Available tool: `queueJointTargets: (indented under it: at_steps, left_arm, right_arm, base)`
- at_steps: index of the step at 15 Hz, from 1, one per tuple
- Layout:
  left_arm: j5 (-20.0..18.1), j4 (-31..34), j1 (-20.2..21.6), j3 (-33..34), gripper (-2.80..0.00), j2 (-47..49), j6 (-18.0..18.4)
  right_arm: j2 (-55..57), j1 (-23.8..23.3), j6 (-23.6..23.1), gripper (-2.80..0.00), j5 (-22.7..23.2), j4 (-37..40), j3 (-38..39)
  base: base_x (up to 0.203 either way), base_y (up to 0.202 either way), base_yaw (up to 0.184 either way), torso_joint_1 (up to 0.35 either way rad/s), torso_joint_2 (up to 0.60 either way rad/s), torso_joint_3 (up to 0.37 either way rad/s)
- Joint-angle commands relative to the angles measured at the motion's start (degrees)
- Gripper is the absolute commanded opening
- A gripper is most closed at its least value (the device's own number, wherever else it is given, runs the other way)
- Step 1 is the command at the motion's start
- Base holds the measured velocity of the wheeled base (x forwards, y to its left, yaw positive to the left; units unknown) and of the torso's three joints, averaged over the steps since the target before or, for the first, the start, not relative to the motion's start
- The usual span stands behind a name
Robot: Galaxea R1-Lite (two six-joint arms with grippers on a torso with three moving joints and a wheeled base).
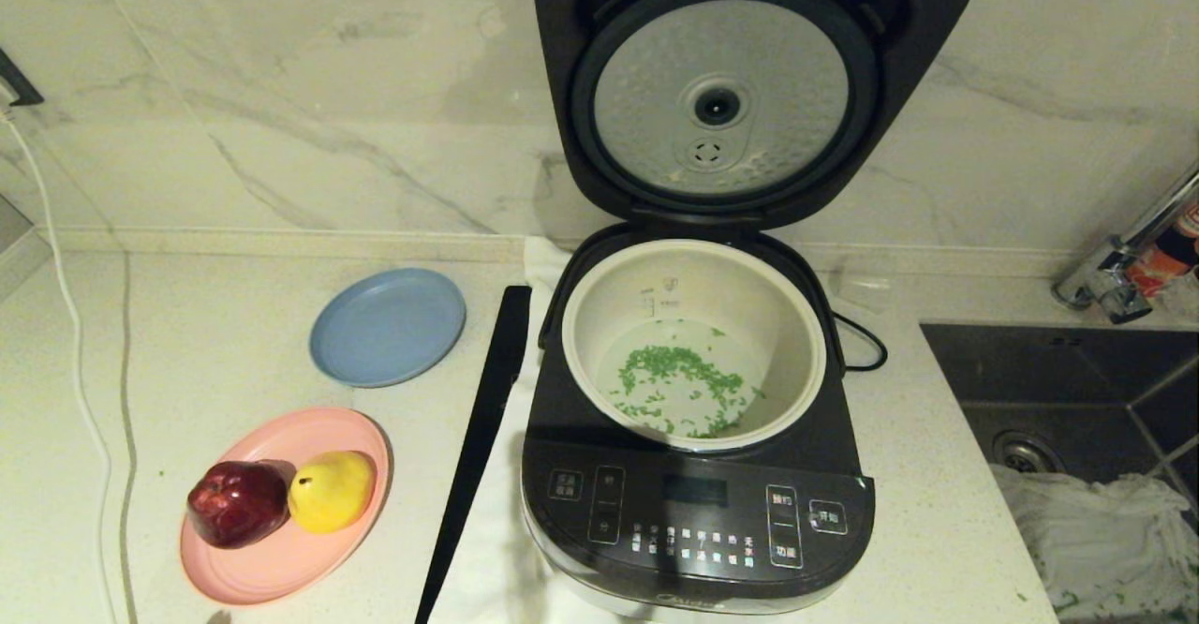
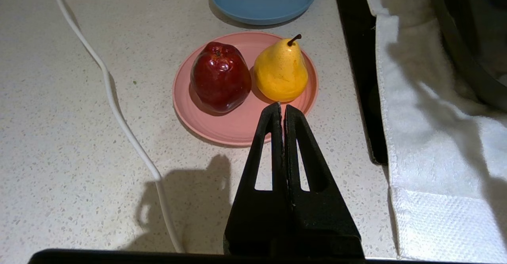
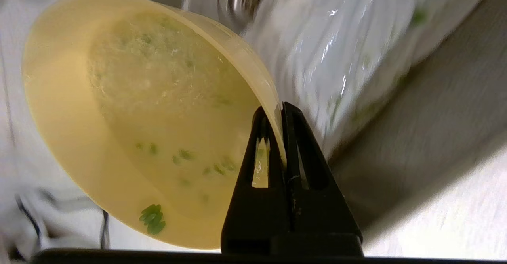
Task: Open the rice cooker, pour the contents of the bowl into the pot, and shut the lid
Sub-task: Fill a bowl with water from the tap, then pour the water from the bowl into the rice cooker
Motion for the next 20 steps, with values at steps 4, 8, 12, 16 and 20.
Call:
queueJointTargets:
  at_steps: [4,8,12,16,20]
  left_arm:
    - [0.0,0.0,0.0,0.5,-2.8,0.0,0.0]
    - [0.0,0.0,0.0,0.5,-2.8,0.0,0.0]
    - [0.0,0.0,0.0,0.5,-2.8,0.0,0.0]
    - [0.0,0.0,0.0,0.5,-2.8,0.0,0.0]
    - [0.0,0.0,0.0,0.5,-2.8,0.0,0.0]
  right_arm:
    - [-16.7,8.3,-1.6,-2.8,-2.4,0.5,14.1]
    - [-26.3,17.3,-1.7,-2.8,-4.8,2.2,18.8]
    - [-30.7,23.7,-1.7,-2.8,-5.5,8.4,19.6]
    - [-31.4,29.8,-1.4,-2.8,-5.4,14.2,19.4]
    - [-33.0,34.1,-1.3,-2.8,-5.4,16.0,19.7]
  base:
    - [0.0,0.0,0.0,0.0,0.0,0.0]
    - [0.0,0.0,0.0,0.0,0.0,0.0]
    - [0.0,0.0,0.0,0.0,0.0,0.0]
    - [0.0,0.0,0.0,0.0,0.0,0.0]
    - [0.0,0.0,0.0,0.0,0.0,0.0]
